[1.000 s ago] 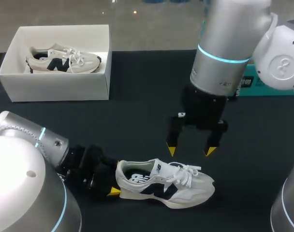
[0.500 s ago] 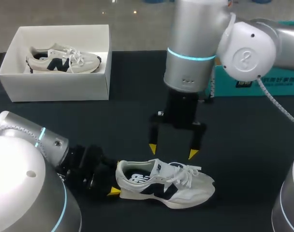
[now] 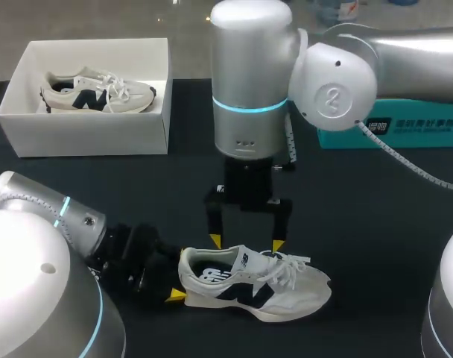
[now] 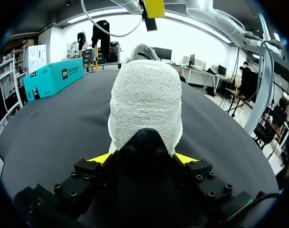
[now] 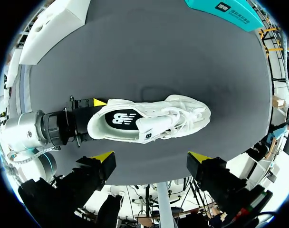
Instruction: Take the shoe out of the shoebox, open the shoe tongue, remove and reinsert the insole, then place the shoe into the shoebox
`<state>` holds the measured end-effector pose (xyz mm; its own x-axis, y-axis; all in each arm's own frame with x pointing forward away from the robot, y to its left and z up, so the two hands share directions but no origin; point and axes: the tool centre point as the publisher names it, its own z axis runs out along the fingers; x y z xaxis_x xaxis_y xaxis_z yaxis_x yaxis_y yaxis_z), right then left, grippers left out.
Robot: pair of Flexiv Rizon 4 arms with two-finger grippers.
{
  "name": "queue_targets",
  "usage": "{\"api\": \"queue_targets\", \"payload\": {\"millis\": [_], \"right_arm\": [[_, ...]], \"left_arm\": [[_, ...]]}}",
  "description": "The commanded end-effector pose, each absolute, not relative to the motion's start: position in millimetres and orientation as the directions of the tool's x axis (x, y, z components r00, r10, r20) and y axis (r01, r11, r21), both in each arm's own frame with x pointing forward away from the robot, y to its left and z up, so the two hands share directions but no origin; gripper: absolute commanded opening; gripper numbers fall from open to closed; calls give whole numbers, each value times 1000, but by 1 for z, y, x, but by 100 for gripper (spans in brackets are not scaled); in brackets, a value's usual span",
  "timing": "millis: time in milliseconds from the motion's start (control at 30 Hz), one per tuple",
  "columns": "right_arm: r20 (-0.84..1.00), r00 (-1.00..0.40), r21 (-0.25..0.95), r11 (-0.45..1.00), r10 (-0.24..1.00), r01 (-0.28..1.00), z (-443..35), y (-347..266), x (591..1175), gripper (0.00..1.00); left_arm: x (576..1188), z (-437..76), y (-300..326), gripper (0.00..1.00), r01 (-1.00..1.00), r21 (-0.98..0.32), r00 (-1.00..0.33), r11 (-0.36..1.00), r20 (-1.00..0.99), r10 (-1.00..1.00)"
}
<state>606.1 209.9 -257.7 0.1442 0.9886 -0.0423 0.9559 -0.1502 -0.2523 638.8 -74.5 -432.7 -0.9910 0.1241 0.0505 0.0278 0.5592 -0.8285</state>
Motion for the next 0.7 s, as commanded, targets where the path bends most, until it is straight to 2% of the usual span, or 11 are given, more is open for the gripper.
{"api": "queue_targets", "payload": {"millis": [33, 267, 700], "right_arm": [[-195, 232, -136, -261, 953, 956, -266, 224, 596, 100], [-200, 265, -95, -288, 943, 953, -281, 222, 599, 100], [-193, 289, -113, -313, 938, 943, -309, 211, 610, 100]], "left_arm": [[637, -436, -78, 0, 28, -827, -991, 562, 50, 124], [637, -436, -78, 0, 28, -827, -991, 562, 50, 124], [637, -436, -78, 0, 28, -827, -991, 562, 50, 124]]}}
